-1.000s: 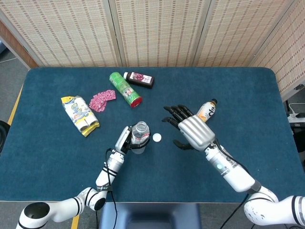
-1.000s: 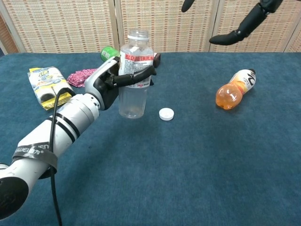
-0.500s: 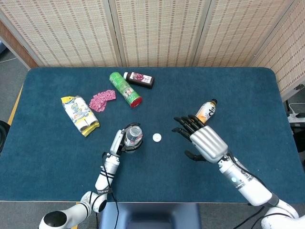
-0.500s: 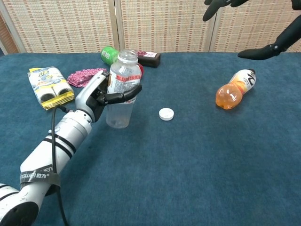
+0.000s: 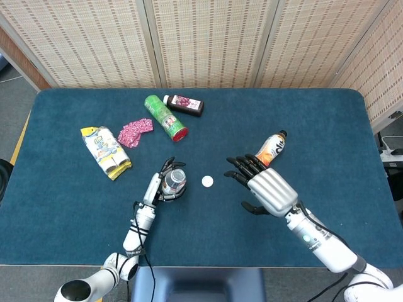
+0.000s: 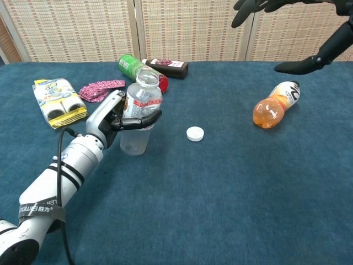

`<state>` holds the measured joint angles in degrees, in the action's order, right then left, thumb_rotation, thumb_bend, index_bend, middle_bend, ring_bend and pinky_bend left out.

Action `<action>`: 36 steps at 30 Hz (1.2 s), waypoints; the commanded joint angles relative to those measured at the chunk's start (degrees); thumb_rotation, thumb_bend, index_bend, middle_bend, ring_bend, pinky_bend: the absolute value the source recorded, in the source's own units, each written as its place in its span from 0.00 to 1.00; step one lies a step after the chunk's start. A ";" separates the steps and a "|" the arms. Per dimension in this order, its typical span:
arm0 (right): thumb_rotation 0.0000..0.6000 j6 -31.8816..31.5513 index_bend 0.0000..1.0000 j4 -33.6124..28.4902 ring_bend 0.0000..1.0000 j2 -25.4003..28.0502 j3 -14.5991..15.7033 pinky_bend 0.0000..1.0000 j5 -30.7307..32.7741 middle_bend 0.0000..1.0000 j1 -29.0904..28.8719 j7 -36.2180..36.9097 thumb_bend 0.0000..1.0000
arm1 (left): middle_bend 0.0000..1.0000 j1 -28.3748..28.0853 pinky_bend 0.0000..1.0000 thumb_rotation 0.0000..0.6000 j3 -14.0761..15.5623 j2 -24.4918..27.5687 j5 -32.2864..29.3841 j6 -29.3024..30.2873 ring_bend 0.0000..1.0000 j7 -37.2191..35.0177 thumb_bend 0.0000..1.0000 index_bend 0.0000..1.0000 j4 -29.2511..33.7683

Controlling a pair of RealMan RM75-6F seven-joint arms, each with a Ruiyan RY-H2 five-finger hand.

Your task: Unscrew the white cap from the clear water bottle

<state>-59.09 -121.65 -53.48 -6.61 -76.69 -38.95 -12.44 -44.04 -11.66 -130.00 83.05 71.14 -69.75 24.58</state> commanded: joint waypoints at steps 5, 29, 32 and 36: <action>1.00 0.31 0.17 -0.55 0.00 0.47 -0.48 0.00 0.09 0.00 0.30 0.06 0.25 | 0.00 0.47 0.00 1.00 1.60 0.71 1.00 -0.97 0.00 0.09 0.42 0.00 -0.70; 1.00 2.15 0.13 -1.40 0.00 1.14 -1.70 0.00 -0.42 0.00 0.54 0.92 0.25 | 0.00 4.31 0.00 1.00 3.49 7.54 2.04 1.23 0.00 3.64 0.34 0.00 7.04; 1.00 2.08 0.13 -1.45 0.00 1.42 -1.92 0.00 -0.22 0.00 0.67 1.07 0.25 | 0.00 4.45 0.00 1.00 3.22 8.02 1.97 1.53 0.00 3.56 0.34 0.00 7.82; 1.00 2.45 0.13 -1.35 0.00 1.47 -2.01 0.00 -0.21 0.00 0.68 1.43 0.25 | 0.00 4.60 0.00 1.00 3.02 9.07 2.16 2.33 0.00 4.31 0.34 0.00 8.99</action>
<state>-56.66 -123.01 -52.01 -8.61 -76.90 -38.27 -11.03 -39.50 -8.58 -121.16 85.17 73.34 -65.63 33.34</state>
